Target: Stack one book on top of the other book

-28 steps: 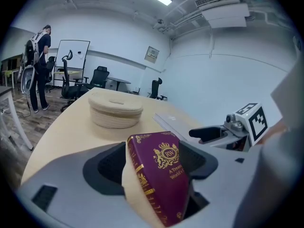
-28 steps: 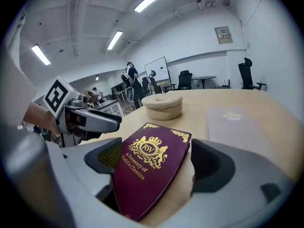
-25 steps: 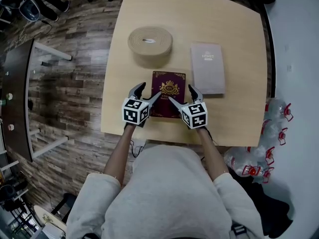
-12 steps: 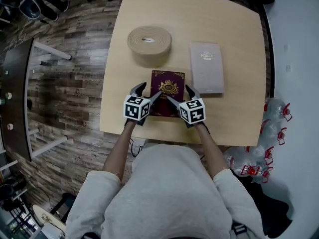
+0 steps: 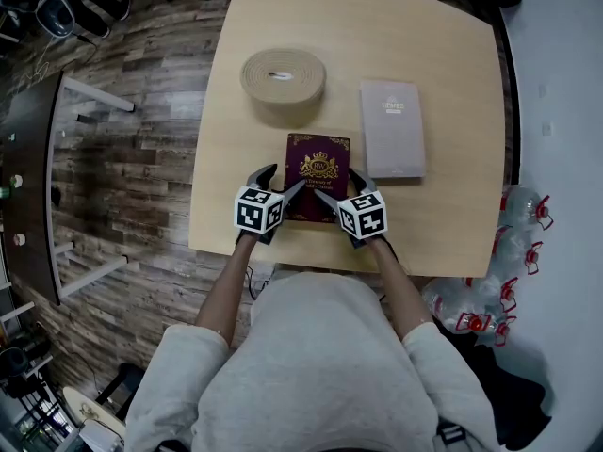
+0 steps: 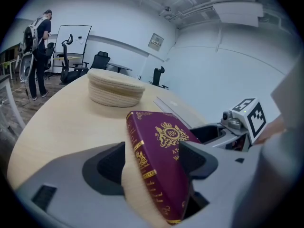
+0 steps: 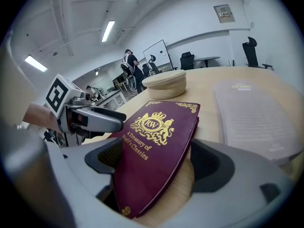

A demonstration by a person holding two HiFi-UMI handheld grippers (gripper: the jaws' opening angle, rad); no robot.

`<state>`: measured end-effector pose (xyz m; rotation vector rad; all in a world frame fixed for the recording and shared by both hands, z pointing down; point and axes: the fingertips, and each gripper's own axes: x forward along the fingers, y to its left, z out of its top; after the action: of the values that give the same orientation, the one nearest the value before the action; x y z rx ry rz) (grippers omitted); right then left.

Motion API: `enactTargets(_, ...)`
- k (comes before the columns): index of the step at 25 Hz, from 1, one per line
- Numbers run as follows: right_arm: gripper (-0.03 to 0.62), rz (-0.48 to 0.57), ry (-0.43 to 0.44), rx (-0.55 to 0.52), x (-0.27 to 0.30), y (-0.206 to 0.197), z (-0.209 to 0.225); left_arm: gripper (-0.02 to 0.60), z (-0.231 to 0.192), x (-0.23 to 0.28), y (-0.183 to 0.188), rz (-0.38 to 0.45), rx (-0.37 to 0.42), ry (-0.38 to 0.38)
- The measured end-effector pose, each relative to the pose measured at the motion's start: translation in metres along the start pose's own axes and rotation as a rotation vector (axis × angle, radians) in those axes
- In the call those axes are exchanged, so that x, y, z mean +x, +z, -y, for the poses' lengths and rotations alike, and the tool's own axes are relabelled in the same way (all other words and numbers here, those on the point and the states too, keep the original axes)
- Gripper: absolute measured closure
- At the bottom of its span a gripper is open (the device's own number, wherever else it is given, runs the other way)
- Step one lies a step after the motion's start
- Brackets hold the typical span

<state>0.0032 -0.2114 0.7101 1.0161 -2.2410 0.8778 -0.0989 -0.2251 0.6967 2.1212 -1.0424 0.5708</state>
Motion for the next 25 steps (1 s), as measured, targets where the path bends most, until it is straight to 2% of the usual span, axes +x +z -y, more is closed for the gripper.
enactTargets(7,0.158,0.027,0.008,0.058,-0.008,-0.008,-0.005,0.230,0.003,-0.004,-0.016,-0.011,-0.032,-0.011)
enactTargets(14,0.158,0.025,0.026,0.072,-0.009,-0.016,-0.012,0.230,0.009,-0.006,-0.030,-0.028,-0.050,-0.038)
enactTargets(25,0.155,0.012,0.042,0.084,-0.003,-0.021,-0.010,0.230,0.010,0.005,-0.027,-0.041,-0.067,-0.066)
